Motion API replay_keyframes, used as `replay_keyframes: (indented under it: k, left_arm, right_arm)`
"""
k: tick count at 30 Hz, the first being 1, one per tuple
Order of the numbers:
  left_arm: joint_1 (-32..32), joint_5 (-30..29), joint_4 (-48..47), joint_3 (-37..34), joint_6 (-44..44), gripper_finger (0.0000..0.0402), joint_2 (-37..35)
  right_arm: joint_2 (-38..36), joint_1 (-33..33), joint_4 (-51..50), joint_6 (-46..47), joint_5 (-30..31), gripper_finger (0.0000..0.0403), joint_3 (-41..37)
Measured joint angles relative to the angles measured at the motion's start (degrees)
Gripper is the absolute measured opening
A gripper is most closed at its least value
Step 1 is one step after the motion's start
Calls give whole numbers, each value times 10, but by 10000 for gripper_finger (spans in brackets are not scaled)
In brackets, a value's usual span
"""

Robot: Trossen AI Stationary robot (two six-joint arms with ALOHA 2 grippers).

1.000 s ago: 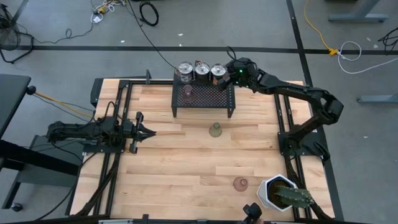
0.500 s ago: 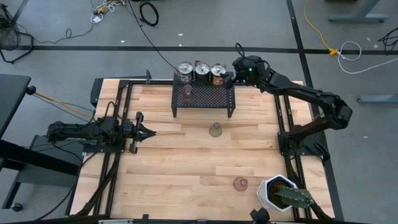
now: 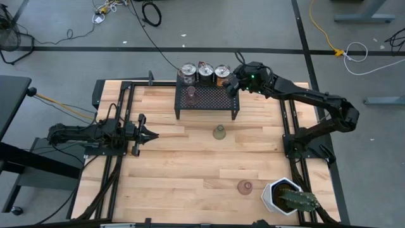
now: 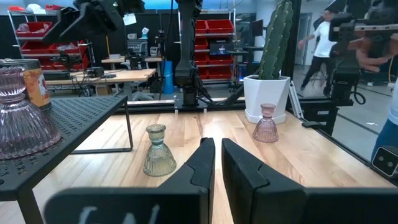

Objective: Pick & Place candle stick holders
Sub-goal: Put the green vase candle holder on the shelf

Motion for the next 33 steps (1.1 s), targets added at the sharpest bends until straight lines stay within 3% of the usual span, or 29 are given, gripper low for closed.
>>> replay_keyframes:
  k: [27, 33]
  left_arm:
    - [0, 0, 0, 0, 0, 34, 0]
    - [0, 0, 0, 0, 0, 34, 0]
  right_arm:
    - [0, 77, -63, -28, -22, 400, 0]
    - [0, 86, -64, -33, -69, 400, 0]
